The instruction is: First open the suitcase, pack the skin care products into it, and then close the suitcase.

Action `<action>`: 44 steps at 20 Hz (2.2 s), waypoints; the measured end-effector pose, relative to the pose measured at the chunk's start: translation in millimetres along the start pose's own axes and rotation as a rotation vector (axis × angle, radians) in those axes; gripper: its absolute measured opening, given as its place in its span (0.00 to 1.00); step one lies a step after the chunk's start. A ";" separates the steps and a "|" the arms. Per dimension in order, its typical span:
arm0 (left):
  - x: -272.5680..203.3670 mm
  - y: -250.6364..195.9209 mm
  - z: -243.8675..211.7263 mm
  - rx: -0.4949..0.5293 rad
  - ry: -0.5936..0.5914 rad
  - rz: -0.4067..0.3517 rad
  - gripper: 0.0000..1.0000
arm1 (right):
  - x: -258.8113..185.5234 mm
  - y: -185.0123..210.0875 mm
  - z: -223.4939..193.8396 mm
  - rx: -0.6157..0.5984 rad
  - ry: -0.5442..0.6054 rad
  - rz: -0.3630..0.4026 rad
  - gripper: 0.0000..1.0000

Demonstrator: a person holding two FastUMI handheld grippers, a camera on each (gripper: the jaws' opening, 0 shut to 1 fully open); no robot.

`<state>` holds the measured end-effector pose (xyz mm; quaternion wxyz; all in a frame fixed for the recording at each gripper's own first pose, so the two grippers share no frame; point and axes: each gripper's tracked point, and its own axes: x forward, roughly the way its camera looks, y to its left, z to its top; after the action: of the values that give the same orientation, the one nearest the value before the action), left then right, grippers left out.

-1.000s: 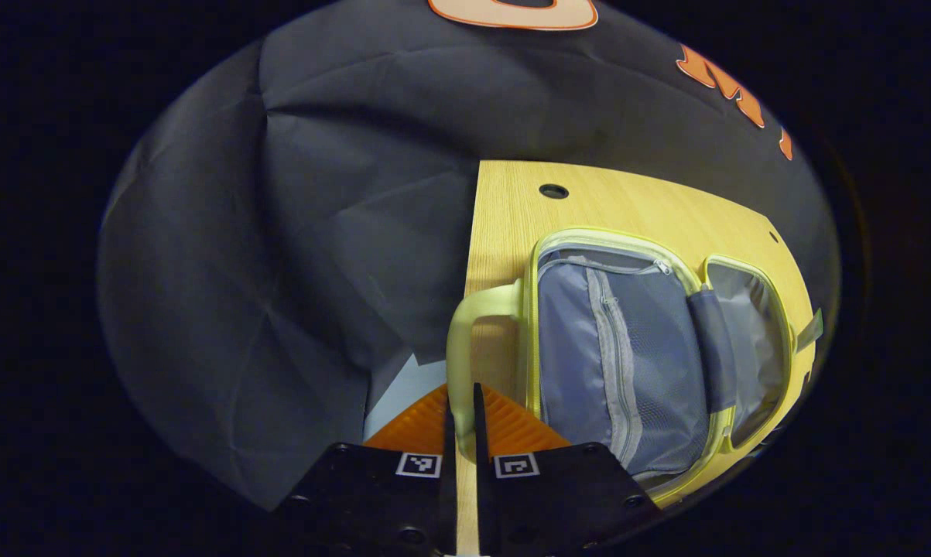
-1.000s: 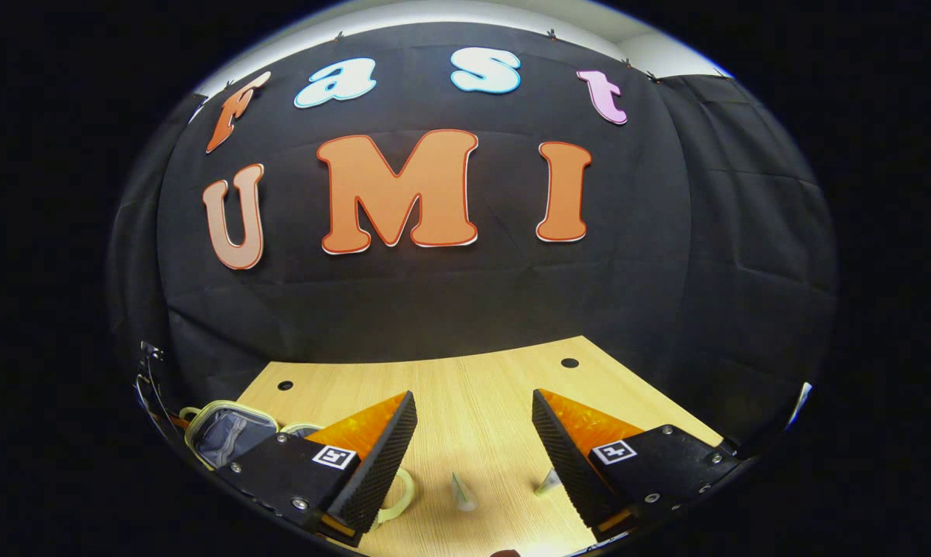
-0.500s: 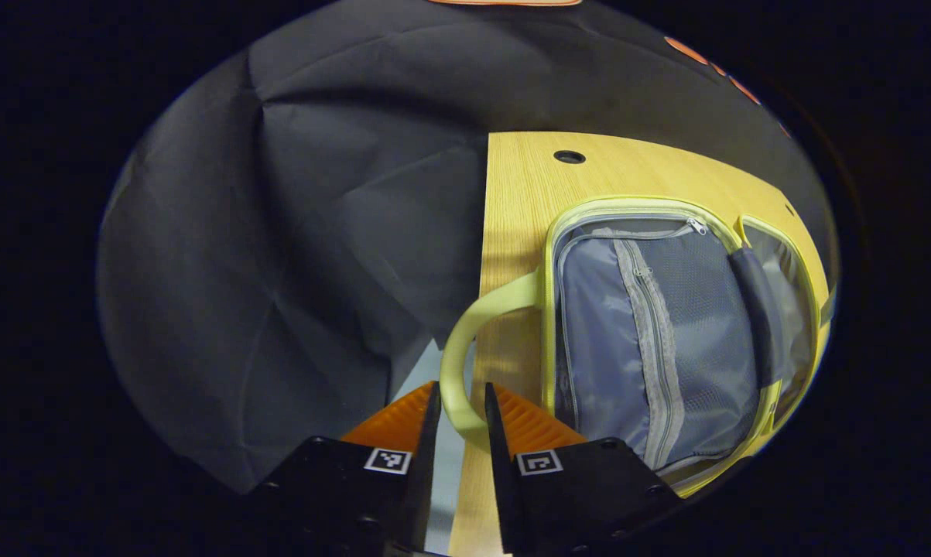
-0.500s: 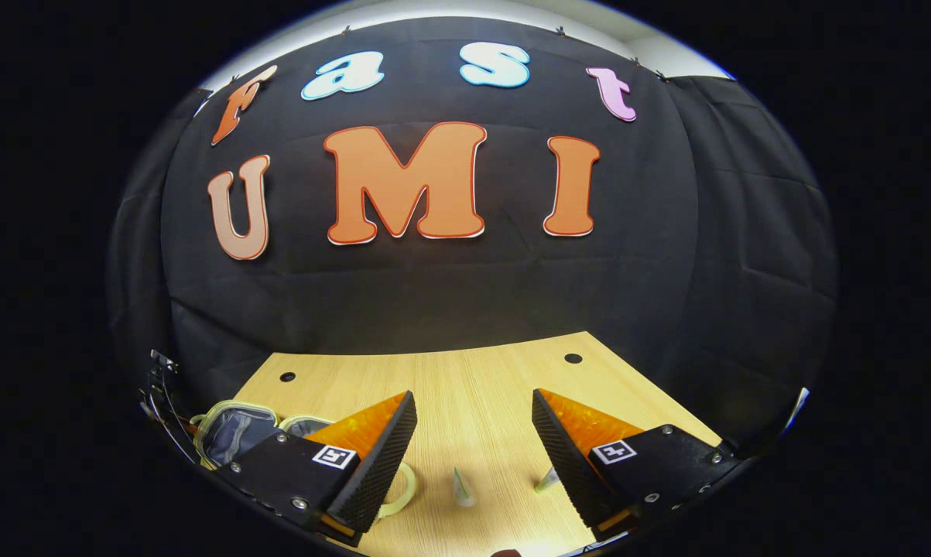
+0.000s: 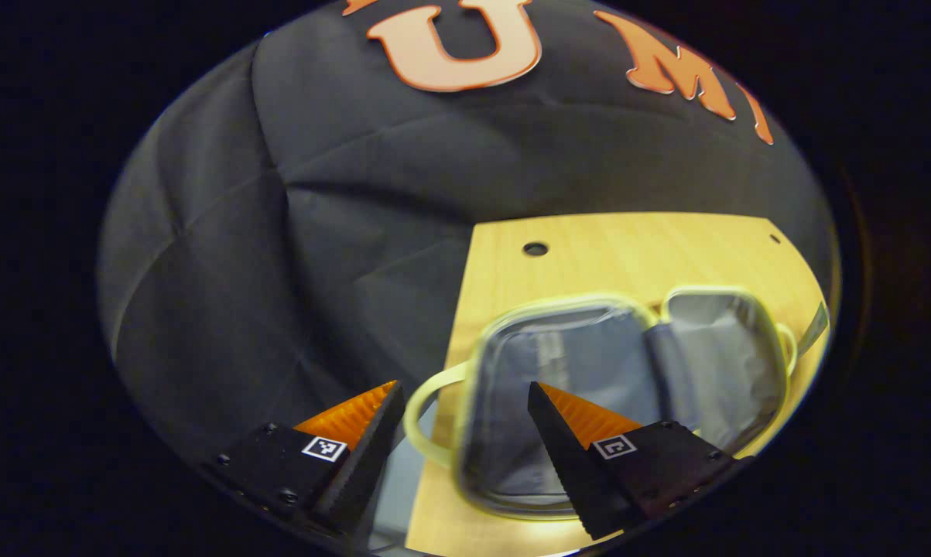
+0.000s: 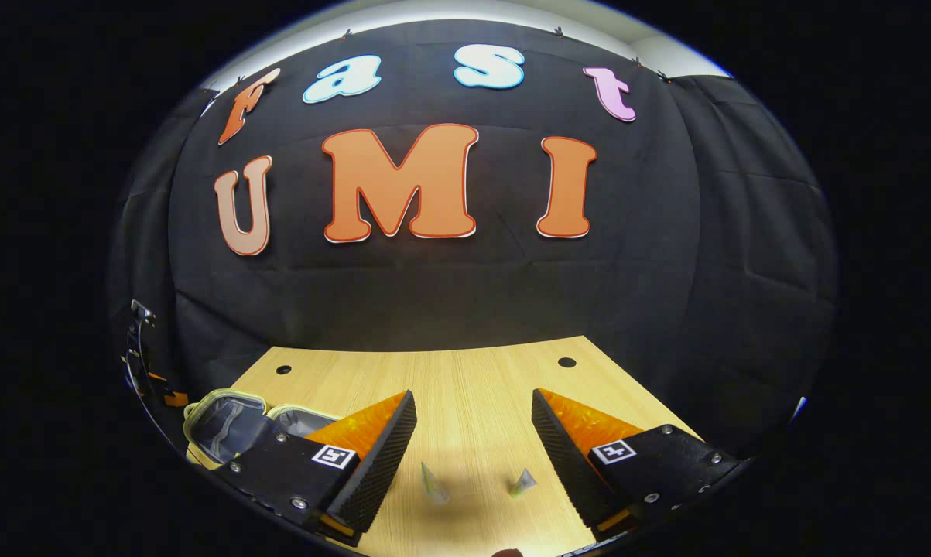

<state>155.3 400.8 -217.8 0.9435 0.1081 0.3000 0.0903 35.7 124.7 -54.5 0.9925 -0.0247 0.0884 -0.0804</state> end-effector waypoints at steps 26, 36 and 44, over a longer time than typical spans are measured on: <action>-106.0 -540.3 23.5 0.113 -0.100 -0.474 0.99 | 8.2 -221.5 -53.4 0.052 0.148 0.007 0.95; -49.9 -549.3 -49.2 0.120 0.002 -0.408 0.88 | -12.4 -232.0 -78.7 -0.001 0.220 -0.014 0.95; -68.1 -556.6 -48.0 0.079 0.051 -0.498 0.37 | -13.5 -210.9 -76.8 -0.014 0.203 0.025 0.95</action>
<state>131.3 -142.5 -362.5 0.9238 0.0652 0.3444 -0.1539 -24.0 -83.6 -114.4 0.9792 -0.0222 0.1894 -0.0694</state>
